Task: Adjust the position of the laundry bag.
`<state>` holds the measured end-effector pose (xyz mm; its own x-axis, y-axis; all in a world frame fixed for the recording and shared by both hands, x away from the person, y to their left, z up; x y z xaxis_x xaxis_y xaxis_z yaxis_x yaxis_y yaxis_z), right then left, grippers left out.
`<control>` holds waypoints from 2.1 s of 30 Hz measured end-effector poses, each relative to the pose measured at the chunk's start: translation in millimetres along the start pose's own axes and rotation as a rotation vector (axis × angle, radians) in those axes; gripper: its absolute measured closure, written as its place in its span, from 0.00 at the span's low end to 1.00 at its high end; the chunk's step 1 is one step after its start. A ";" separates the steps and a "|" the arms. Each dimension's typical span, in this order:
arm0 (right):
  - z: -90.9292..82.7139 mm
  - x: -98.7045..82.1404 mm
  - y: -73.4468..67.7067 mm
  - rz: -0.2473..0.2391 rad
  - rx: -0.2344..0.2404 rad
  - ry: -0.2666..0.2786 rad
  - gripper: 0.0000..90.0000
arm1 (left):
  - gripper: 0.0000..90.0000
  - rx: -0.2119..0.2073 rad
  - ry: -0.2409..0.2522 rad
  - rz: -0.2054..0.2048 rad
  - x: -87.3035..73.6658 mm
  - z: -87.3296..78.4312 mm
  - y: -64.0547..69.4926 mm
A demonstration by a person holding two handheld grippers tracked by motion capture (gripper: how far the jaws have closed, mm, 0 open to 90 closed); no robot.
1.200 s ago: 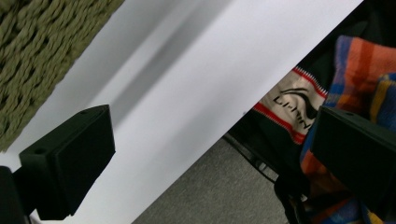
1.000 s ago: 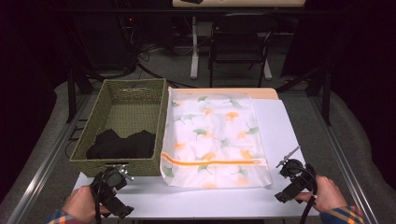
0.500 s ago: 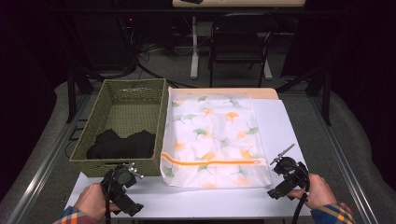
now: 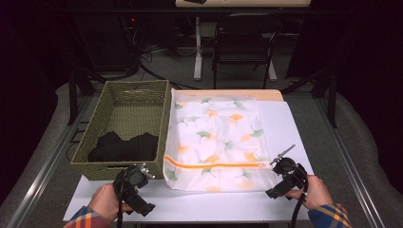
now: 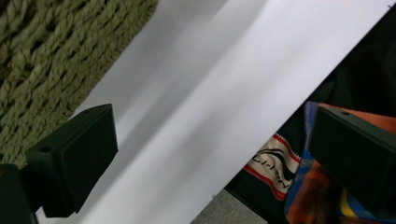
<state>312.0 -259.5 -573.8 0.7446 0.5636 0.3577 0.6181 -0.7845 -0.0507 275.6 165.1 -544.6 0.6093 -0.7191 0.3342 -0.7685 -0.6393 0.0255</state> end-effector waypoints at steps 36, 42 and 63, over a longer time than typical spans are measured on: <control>19.0 14.3 9.2 0.115 -0.034 0.102 0.44 | 0.36 0.026 0.157 -0.025 45.5 12.7 12.9; 18.8 13.9 13.6 0.133 -0.072 0.109 0.55 | 0.48 0.026 0.177 -0.034 49.5 16.6 14.0; 25.3 9.6 17.4 0.157 -0.094 0.109 0.83 | 0.84 0.000 0.212 -0.048 46.6 31.7 11.5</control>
<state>336.3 -261.2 -594.9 0.7953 0.4053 0.4508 0.4667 -0.8840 -0.0285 301.4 115.6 -558.7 0.5908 -0.6143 0.5230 -0.7395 -0.6716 0.0465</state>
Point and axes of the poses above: each handheld gripper's, and its own axes: z roughly forward along the jaws, x roughly out of its top, y roughly to its right, the point moved 7 cm from there along z, roughly forward along the jaws, and after that the axes turned 6 degrees about y, right-handed, at the moved point
